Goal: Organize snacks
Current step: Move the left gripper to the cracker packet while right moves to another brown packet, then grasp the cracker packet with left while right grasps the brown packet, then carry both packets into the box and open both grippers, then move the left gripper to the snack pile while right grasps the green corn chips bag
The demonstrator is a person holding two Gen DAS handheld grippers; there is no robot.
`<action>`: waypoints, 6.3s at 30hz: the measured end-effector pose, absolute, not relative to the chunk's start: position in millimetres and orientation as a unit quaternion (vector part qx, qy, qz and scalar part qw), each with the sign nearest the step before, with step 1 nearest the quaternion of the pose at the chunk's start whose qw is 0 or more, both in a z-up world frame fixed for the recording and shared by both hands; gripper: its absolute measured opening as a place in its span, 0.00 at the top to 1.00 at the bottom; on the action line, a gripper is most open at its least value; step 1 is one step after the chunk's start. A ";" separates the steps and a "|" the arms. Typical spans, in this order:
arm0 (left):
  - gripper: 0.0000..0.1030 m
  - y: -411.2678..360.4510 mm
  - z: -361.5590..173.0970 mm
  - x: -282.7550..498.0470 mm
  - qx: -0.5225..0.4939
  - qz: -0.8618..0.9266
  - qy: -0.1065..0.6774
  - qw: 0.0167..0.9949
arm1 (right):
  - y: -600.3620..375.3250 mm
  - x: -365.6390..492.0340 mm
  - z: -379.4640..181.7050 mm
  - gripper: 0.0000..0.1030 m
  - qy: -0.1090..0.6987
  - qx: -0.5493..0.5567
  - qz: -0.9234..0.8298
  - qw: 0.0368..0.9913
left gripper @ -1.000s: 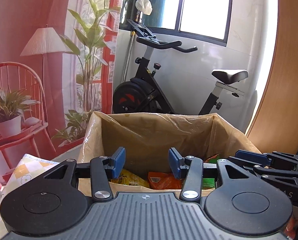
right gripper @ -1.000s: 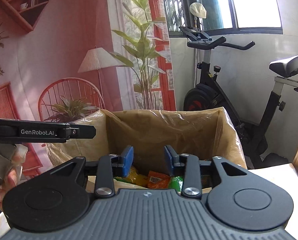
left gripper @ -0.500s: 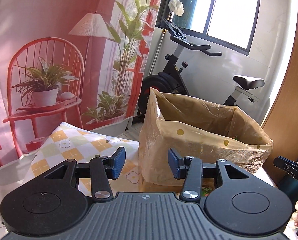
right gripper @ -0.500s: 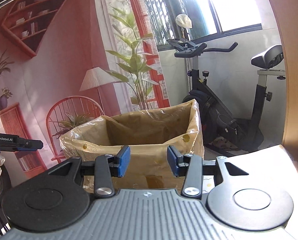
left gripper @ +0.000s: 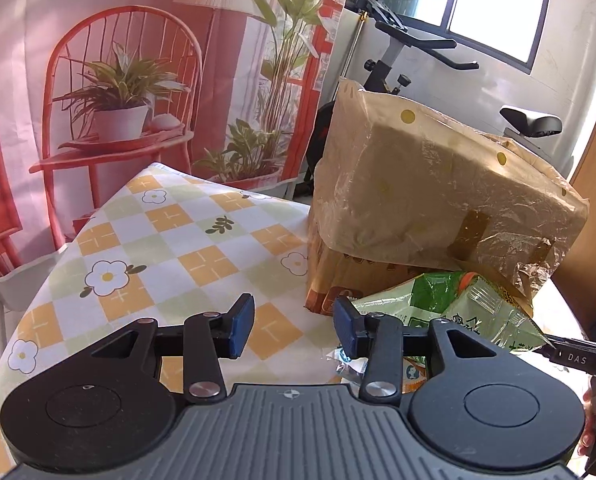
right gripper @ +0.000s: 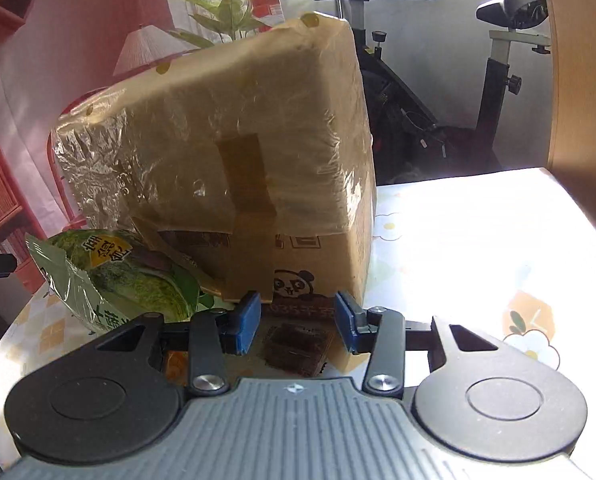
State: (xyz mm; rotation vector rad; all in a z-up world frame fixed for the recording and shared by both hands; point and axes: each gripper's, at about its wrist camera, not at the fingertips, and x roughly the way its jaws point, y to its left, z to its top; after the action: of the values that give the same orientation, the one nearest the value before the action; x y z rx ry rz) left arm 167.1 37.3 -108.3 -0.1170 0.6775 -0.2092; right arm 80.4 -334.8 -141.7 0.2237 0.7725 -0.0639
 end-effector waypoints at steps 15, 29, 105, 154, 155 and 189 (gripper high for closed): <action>0.55 29.9 -139.1 167.8 -0.084 -0.094 0.362 0.924 | -325.2 82.8 -181.7 0.56 0.448 0.142 0.010 0.882; 0.55 22.1 -142.6 157.8 -0.079 -0.102 0.360 0.924 | -298.1 115.5 -181.6 0.29 0.437 -0.037 0.046 0.897; 0.52 -8.2 -180.1 93.0 0.014 -0.138 0.344 0.929 | -278.9 25.9 -175.0 0.58 0.353 -0.016 0.005 0.935; 0.52 -82.2 1.9 270.2 -0.018 -0.160 0.187 0.969 | -303.0 169.1 -24.4 0.57 0.229 0.016 -0.034 0.973; 0.52 -85.7 0.7 272.8 -0.015 -0.163 0.191 0.968 | -304.2 170.6 -26.1 0.57 0.232 0.019 -0.037 0.972; 0.46 -8.1 -56.2 187.4 -0.006 -0.195 0.273 0.942 | -254.5 79.0 -79.0 0.30 0.276 0.068 -0.009 0.959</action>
State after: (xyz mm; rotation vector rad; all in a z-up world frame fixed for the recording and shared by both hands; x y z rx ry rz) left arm 187.4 -8.1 -56.2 -0.0116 0.5570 -0.3977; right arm 79.0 -254.5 -79.0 0.1384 0.5601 -0.0192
